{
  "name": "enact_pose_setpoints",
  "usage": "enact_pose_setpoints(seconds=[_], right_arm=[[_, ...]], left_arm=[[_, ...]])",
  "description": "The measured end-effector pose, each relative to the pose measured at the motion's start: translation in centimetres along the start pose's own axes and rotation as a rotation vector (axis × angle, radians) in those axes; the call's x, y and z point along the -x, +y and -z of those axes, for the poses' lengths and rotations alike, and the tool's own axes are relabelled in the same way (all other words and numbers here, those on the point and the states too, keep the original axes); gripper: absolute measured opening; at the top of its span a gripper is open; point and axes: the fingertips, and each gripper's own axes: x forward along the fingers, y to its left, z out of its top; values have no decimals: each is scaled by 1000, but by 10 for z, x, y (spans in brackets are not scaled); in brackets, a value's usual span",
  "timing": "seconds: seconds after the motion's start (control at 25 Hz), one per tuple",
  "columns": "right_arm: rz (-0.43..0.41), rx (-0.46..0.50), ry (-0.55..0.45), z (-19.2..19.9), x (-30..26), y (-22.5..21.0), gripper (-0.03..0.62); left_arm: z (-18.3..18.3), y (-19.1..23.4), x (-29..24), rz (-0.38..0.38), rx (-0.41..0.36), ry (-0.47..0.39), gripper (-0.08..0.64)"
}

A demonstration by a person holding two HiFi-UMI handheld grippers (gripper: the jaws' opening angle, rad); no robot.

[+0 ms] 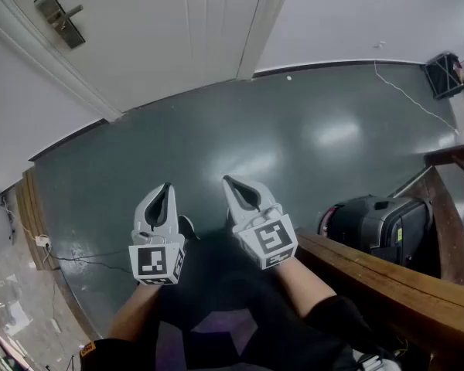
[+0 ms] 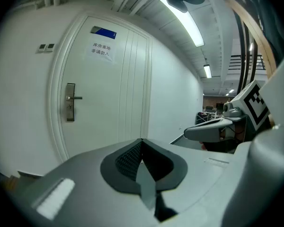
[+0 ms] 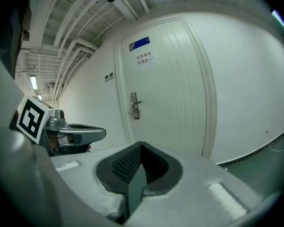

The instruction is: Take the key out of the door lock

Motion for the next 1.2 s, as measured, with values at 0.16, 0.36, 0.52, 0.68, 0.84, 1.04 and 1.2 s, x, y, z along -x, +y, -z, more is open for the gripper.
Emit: enact_pose_setpoints(seconds=[0.16, 0.36, 0.52, 0.68, 0.84, 1.04, 1.2], right_arm=[[-10, 3, 1, 1, 0, 1, -9], [-21, 7, -4, 0, -1, 1, -9], [-45, 11, -17, -9, -1, -1, -8], [-35, 26, -53, -21, -2, -7, -8], [-28, 51, -67, -33, -9, -1, -8], [-39, 60, -74, -44, -36, 31, -8], [-56, 69, -89, -54, -64, 62, -8]], left_arm=[[-2, 0, -1, -3, -1, -1, 17], [-2, 0, -2, -6, -2, -1, 17], [-4, 3, -3, -14, 2, -5, 17], [-8, 9, -2, -33, 11, -21, 17], [-14, 25, 5, -61, 23, -49, 17], [-16, 68, 24, -101, 41, -78, 17], [-16, 108, 39, -129, 54, -93, 17]])
